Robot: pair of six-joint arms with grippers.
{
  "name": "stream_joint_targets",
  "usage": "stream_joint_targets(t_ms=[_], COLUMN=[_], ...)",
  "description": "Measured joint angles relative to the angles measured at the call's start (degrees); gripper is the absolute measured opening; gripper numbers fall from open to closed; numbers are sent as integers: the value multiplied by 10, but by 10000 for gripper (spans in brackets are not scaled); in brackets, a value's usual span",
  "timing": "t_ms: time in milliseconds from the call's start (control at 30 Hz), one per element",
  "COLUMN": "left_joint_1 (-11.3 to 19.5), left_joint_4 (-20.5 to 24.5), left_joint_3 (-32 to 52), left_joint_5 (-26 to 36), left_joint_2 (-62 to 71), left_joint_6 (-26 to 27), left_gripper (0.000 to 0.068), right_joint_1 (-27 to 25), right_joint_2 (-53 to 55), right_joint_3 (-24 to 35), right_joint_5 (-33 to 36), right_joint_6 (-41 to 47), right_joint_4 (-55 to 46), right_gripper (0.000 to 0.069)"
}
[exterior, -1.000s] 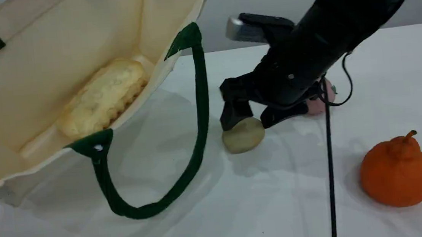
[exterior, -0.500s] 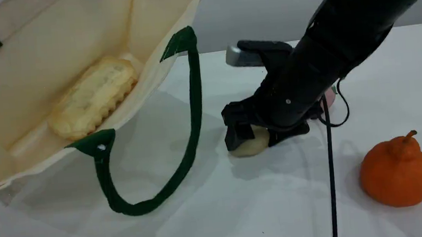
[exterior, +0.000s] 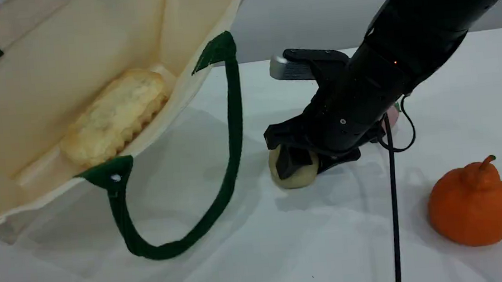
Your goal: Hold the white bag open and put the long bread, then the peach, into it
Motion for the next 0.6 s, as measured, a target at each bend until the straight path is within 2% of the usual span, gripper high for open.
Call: stream_joint_targets(t_ms=[133,367,433,600], left_joint_1=[0,0,-1,-1], left_joint_4=[0,0,0,0], left_joint_3=[0,0,0,0], left_joint_5=[0,0,0,0], left_joint_2=[0,0,0,0], left_joint_6=[0,0,0,0], left_gripper=[88,88,88,88], right_joint_1=[0,-1,-1,-1], right_joint_2=[-1,-5,-13,-45], right_joint_3=[0,1,1,1], right_joint_5=[-1,0,1,2], right_joint_6=[-12,-12,-12,-12], right_joint_4=[-8,-8,-8,-20], right_gripper=[387,587,622,635])
